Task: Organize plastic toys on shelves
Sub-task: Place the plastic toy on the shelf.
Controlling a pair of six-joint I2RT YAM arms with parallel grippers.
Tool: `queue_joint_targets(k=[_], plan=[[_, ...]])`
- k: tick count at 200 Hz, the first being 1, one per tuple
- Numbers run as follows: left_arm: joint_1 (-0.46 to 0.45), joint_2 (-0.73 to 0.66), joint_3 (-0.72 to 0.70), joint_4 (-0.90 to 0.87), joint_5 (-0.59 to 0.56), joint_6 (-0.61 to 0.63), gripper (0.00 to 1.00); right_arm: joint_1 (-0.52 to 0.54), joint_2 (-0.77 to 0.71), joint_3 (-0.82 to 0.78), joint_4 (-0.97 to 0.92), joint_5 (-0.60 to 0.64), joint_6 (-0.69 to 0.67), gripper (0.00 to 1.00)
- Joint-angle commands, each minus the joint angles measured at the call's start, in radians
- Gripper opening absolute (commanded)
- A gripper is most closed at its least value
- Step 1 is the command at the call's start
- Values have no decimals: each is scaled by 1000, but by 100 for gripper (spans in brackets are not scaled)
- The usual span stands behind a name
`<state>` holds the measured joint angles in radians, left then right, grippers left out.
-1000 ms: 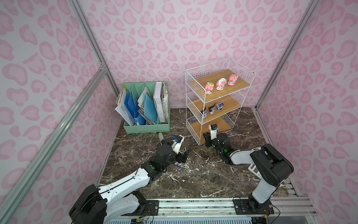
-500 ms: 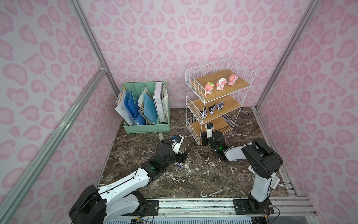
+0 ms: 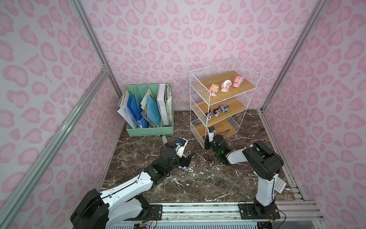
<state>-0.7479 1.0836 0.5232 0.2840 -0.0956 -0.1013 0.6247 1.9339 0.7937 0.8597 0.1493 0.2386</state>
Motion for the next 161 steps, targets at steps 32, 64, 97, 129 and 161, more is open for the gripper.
queue_joint_targets(k=[32,64,97,129,161], plan=[[2,-4,1,9,2,6,88,17,-7,13,2,40,-20,40],[1,-3,1,7,6,7,88,16,-16,9,5,42,-12,45],[1,-4,1,8,3,5,88,15,-56,-15,23,42,-9,54],[1,-7,-2,6,-3,-7,88,15,-118,-63,34,55,-9,58],[2,-18,-5,-35,-23,-41,88,10,-199,-152,37,74,12,60]])
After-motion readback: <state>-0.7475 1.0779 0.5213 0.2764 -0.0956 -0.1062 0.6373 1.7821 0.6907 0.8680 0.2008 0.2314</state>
